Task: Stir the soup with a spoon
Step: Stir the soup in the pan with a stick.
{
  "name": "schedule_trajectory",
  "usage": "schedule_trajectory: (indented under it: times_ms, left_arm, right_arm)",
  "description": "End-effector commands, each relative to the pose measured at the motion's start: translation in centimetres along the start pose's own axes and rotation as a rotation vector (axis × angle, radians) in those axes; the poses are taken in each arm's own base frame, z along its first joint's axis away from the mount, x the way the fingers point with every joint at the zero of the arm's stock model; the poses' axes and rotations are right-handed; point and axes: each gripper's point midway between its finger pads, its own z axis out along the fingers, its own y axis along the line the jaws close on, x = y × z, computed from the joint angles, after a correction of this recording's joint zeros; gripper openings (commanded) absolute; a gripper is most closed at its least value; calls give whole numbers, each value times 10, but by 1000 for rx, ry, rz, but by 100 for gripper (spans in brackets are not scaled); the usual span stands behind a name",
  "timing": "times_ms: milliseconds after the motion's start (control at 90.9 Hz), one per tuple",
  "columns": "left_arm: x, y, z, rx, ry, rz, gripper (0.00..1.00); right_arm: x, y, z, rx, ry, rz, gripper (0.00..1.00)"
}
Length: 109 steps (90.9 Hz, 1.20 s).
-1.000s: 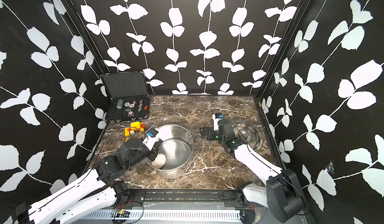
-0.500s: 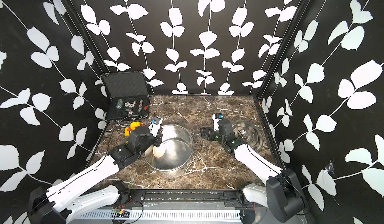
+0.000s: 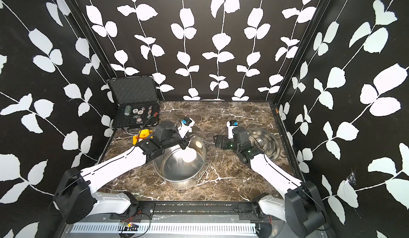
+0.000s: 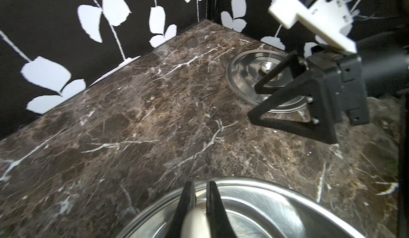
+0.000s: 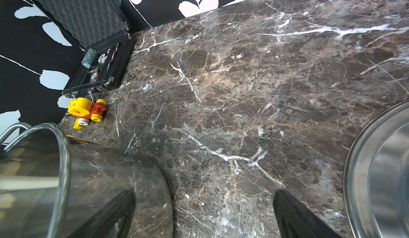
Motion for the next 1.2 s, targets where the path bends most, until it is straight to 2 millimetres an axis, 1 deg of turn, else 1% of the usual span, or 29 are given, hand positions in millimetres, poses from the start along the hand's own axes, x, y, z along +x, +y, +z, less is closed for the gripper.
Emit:
schedule_trajectory:
  times_ms: [0,77,165,253,385,506,594,671,858,979,1089,1188]
  left_arm:
    - [-23,-40,-4,173,-54,55,0]
    - [-17,-63,-4,241,-30,83,0]
    - [-5,-84,-5,297,15,113,0]
    - [6,-102,-10,340,54,128,0]
    - [21,-116,-24,373,100,127,0]
    - [39,-120,-39,383,150,99,0]
    - [52,-114,-49,343,172,79,0]
    - [59,-108,-61,299,173,59,0]
    - [71,-81,-90,128,164,38,0]
    - [79,-54,-102,-2,168,-7,0]
    - [78,-28,-113,-90,140,-88,0]
    - [75,-7,-121,-189,117,-110,0]
  right_arm:
    - [-8,0,-5,8,-34,-17,99]
    - [-8,0,-3,7,-34,-16,99]
    - [-8,1,-2,1,-32,-14,99]
    - [-9,1,0,-5,-32,-9,99]
    - [-8,3,3,-14,-27,-8,99]
    - [-8,3,5,-19,-22,-4,99]
    - [-7,3,6,-23,-23,0,99]
    - [-7,4,6,-26,-22,3,99]
    - [-6,4,8,-28,-18,2,99]
    - [-7,6,9,-38,-19,6,99]
    - [-7,6,10,-43,-15,10,99]
    - [-7,6,9,-41,-18,10,99]
